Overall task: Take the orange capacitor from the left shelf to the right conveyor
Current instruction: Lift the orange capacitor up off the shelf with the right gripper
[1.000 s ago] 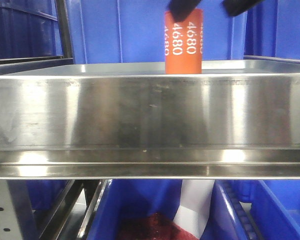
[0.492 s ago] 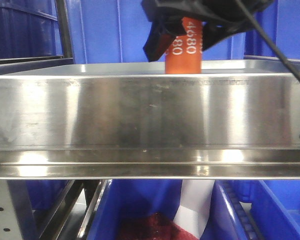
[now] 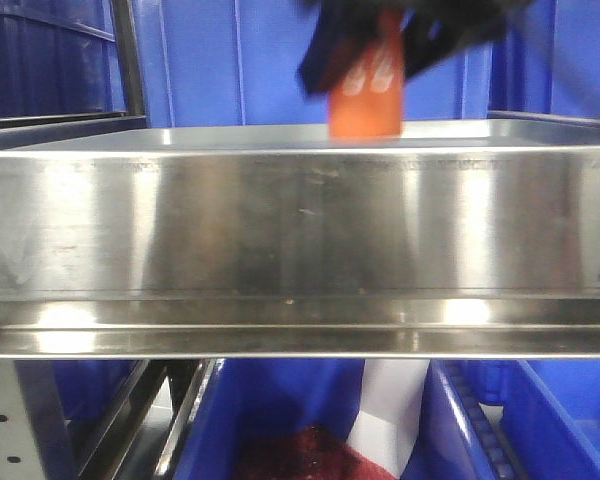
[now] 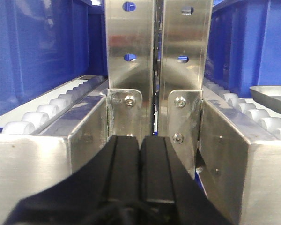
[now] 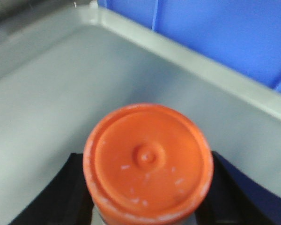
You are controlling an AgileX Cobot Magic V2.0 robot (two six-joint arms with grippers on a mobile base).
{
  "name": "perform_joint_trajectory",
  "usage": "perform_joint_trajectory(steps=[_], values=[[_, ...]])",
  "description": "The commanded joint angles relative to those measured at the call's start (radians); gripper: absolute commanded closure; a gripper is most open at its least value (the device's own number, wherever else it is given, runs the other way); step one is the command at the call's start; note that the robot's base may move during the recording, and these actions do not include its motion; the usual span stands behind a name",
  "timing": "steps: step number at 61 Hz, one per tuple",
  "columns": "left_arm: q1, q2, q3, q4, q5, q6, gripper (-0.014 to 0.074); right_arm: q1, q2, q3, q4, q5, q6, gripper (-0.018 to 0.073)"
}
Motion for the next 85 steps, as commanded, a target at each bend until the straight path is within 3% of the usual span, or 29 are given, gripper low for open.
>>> perform_joint_trajectory(steps=[1, 33, 49, 63, 85], values=[[-0.004, -0.010, -0.006, -0.006, -0.083, 0.000, 0.0701, 0.002, -0.129, -0.025, -0.009, -0.033, -0.001, 0.0507], [-0.004, -0.010, -0.006, -0.006, -0.083, 0.000, 0.0701, 0.001, -0.950, 0.299, -0.017, 0.014, 0.006, 0.0507], [-0.004, -0.010, -0.006, -0.006, -0.083, 0.000, 0.0701, 0.001, -1.269, 0.410, -0.016, 0.135, 0.008, 0.0507], [-0.004, -0.010, -0.006, -0.006, -0.083, 0.000, 0.0701, 0.001, -1.328, 0.426, -0.018, 0.214, 0.008, 0.0508], [-0.004, -0.010, -0.006, -0.006, -0.083, 0.000, 0.0701, 0.001, -1.328, 0.426, -0.018, 0.218, 0.008, 0.0508]])
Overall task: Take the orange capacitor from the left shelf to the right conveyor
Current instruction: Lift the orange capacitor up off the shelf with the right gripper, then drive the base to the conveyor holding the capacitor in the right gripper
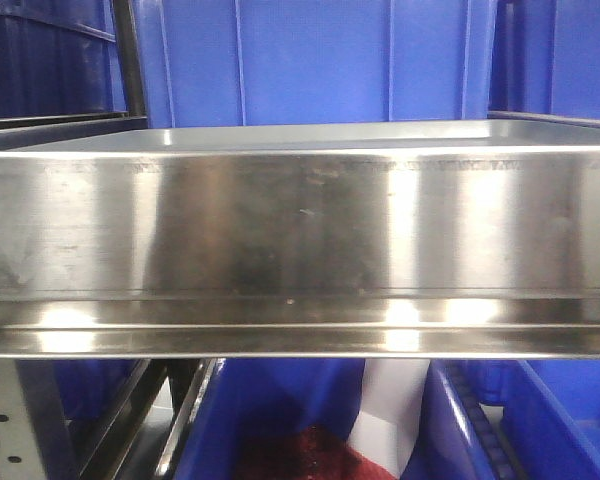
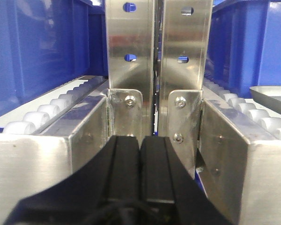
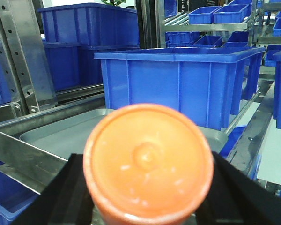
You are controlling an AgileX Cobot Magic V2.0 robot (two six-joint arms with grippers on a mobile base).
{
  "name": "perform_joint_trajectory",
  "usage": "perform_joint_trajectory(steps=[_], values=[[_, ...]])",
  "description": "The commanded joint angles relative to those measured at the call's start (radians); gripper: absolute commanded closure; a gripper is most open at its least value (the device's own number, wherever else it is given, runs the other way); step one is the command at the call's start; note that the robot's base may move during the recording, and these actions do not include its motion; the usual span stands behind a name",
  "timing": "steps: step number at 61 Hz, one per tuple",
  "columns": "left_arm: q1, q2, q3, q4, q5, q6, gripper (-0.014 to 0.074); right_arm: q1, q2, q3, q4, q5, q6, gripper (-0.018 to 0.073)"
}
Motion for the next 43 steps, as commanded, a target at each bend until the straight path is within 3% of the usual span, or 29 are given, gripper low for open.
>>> perform_joint_trajectory(steps=[1, 43], values=[[-0.004, -0.010, -0.006, -0.006, -0.083, 0.000, 0.0701, 0.001, -0.004, -0.024, -0.018, -0.086, 0.000, 0.0508], [-0.004, -0.010, -0.006, -0.006, -0.083, 0.000, 0.0701, 0.002, -0.004, -0.024, -0.018, -0.086, 0.000, 0.0508]])
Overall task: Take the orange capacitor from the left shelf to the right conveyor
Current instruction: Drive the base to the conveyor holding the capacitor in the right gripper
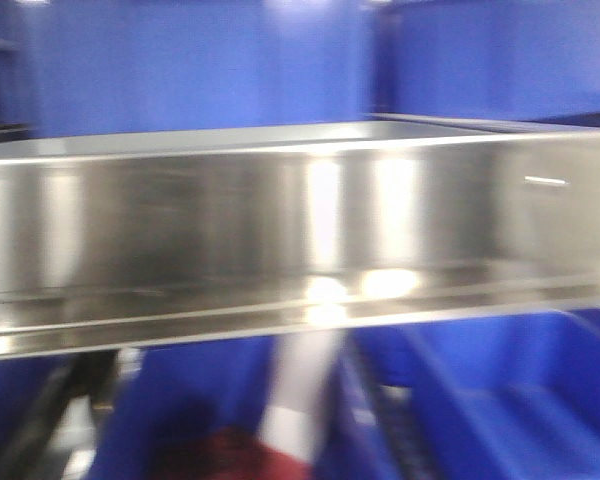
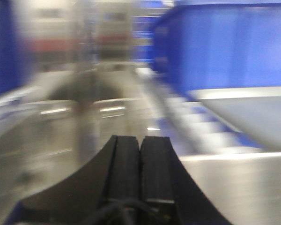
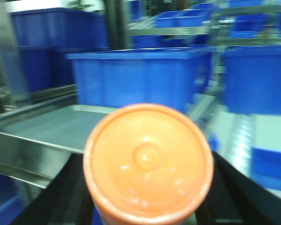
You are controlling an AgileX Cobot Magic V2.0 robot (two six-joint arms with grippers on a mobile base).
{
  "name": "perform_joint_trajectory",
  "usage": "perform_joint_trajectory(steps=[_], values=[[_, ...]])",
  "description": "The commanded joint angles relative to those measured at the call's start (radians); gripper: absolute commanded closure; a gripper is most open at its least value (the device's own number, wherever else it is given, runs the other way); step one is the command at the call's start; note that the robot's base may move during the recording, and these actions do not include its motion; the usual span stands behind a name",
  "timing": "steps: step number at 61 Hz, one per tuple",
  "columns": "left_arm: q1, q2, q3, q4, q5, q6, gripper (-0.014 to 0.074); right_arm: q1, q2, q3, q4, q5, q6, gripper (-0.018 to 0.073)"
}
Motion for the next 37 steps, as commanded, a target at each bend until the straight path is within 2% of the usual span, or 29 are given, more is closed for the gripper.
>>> perform_joint_trajectory(steps=[1, 37], values=[[-0.004, -0.010, -0.006, -0.006, -0.083, 0.000, 0.0701, -0.002, -0.004, -0.025, -0.018, -0.086, -0.002, 0.0508], [-0.004, -0.010, -0.006, -0.006, -0.083, 0.000, 0.0701, -0.002, -0.004, -0.025, -0.018, -0.086, -0.002, 0.0508]])
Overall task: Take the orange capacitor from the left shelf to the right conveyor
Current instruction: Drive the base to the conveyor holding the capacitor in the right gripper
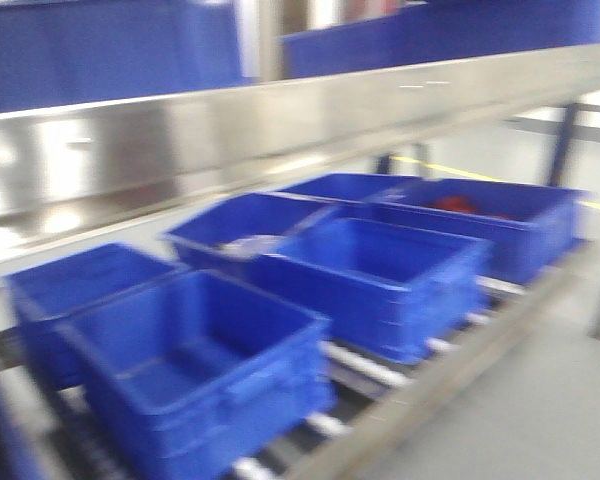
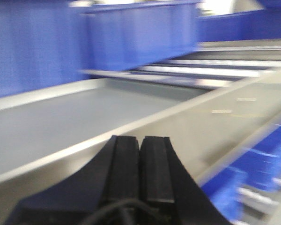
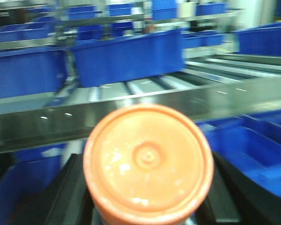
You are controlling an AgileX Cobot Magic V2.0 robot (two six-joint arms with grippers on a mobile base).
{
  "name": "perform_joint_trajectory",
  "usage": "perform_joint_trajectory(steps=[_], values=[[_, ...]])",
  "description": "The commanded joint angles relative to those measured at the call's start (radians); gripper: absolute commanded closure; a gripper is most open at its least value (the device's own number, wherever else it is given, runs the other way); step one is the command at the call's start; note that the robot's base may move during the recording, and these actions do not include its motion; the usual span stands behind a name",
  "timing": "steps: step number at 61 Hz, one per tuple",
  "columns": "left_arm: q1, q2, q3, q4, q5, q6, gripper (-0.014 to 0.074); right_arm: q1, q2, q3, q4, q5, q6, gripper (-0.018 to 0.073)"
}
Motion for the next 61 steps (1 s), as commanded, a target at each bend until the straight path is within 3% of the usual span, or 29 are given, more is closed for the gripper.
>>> perform_joint_trajectory(steps=[1, 61], values=[[-0.004, -0.010, -0.006, -0.006, -0.083, 0.000, 0.0701, -0.002, -0.004, -0.025, -0.018, -0.087, -0.002, 0.0508], [-0.004, -0.010, -0.006, -0.006, -0.083, 0.000, 0.0701, -0.003, -0.004, -0.025, -0.018, -0.087, -0.002, 0.0508]])
